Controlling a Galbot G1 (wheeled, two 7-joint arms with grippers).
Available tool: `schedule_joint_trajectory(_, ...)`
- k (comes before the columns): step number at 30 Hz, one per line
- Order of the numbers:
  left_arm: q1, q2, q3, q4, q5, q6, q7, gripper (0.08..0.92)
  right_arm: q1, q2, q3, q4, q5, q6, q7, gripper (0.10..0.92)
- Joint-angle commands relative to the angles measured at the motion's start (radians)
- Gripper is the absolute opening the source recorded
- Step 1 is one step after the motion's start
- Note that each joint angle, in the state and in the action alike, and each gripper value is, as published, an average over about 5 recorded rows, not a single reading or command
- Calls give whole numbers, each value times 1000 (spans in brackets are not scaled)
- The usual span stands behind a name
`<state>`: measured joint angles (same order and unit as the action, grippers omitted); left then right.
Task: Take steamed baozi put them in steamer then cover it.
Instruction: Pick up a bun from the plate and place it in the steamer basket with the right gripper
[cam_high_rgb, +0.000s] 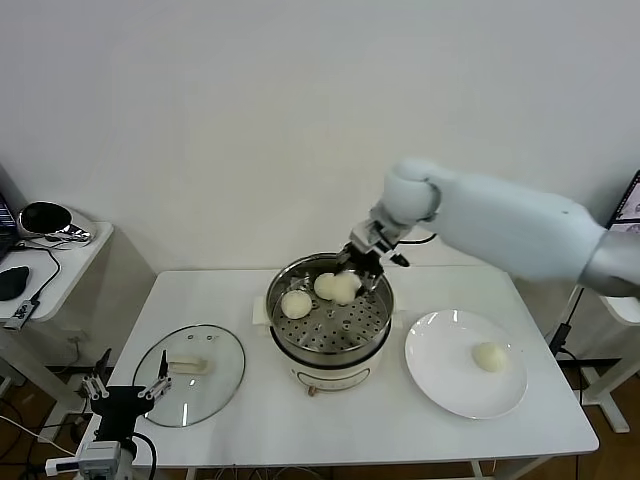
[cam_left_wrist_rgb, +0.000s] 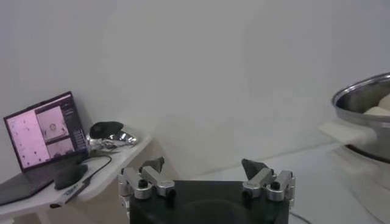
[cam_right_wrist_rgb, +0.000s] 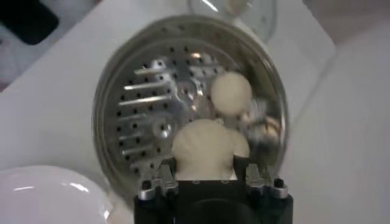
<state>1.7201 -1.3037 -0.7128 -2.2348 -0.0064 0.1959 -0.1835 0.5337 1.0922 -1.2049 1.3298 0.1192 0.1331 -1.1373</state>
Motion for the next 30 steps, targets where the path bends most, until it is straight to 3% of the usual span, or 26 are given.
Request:
schedule_joint_trajectory(1, 1, -3, -2, 3, -1, -1, -2, 823, -32, 105, -66, -5, -115, 197, 8, 593)
schedule_joint_trajectory(21, 0, -11, -4, 7, -2, -4, -7, 823, -80, 131, -63, -26, -301, 340, 45, 614)
schedule_joint_trajectory(30, -2, -10, -4, 7, -3, -3, -8, 823, -22, 84, -53, 27, -271, 319, 46, 791)
